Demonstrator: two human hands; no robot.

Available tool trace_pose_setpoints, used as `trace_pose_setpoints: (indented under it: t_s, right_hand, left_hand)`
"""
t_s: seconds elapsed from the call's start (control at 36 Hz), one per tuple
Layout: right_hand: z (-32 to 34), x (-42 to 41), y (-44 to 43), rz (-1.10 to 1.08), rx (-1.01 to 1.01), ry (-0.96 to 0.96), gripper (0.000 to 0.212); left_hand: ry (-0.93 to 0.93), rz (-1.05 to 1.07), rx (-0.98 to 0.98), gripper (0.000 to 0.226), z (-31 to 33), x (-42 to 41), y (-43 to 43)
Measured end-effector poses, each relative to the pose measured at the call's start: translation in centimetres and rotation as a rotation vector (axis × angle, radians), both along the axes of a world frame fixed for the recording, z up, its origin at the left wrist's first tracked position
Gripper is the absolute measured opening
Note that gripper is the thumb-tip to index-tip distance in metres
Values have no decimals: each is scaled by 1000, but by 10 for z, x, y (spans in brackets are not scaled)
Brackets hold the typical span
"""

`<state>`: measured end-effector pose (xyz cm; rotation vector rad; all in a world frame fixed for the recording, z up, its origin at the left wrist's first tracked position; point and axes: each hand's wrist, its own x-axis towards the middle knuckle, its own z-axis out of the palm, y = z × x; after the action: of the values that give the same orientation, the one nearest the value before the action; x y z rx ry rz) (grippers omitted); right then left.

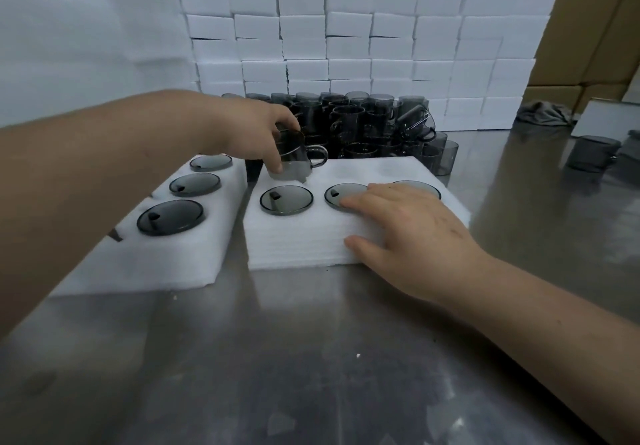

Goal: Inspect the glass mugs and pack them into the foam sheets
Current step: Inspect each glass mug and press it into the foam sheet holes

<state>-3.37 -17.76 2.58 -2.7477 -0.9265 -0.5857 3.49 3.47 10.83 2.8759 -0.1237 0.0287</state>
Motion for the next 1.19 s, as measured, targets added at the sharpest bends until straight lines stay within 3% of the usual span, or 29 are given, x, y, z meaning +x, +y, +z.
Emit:
trace_pose_setpoints:
  t_s: [0.19, 0.31, 0.64, 0.81, 0.94, 1.06, 1.19]
  right_hand:
    - [0, 0, 0, 10, 3, -3, 53]
    - [1, -1, 0, 10, -6, 0, 53]
    - [1, -2, 0, 8, 2, -11, 52]
    - [1, -2, 0, 11, 8, -7, 51]
    - [1, -2, 0, 10, 4, -12, 52]
    - [1, -2, 0, 10, 3, -10, 52]
    - [1, -2, 1, 7, 3, -14, 51]
  left_hand:
    - [64, -58, 12, 57, 5, 5, -1]
    - [19, -61, 115, 56, 2, 6, -4]
    - [-110, -183, 330, 79, -11, 6, 1]
    - [-58, -119, 214, 83, -16, 0, -3]
    - [-65, -97, -60, 60, -15, -5, -3]
    - [-21, -208, -8, 46, -23, -10, -6]
    - [29, -220, 51, 46, -35, -12, -10]
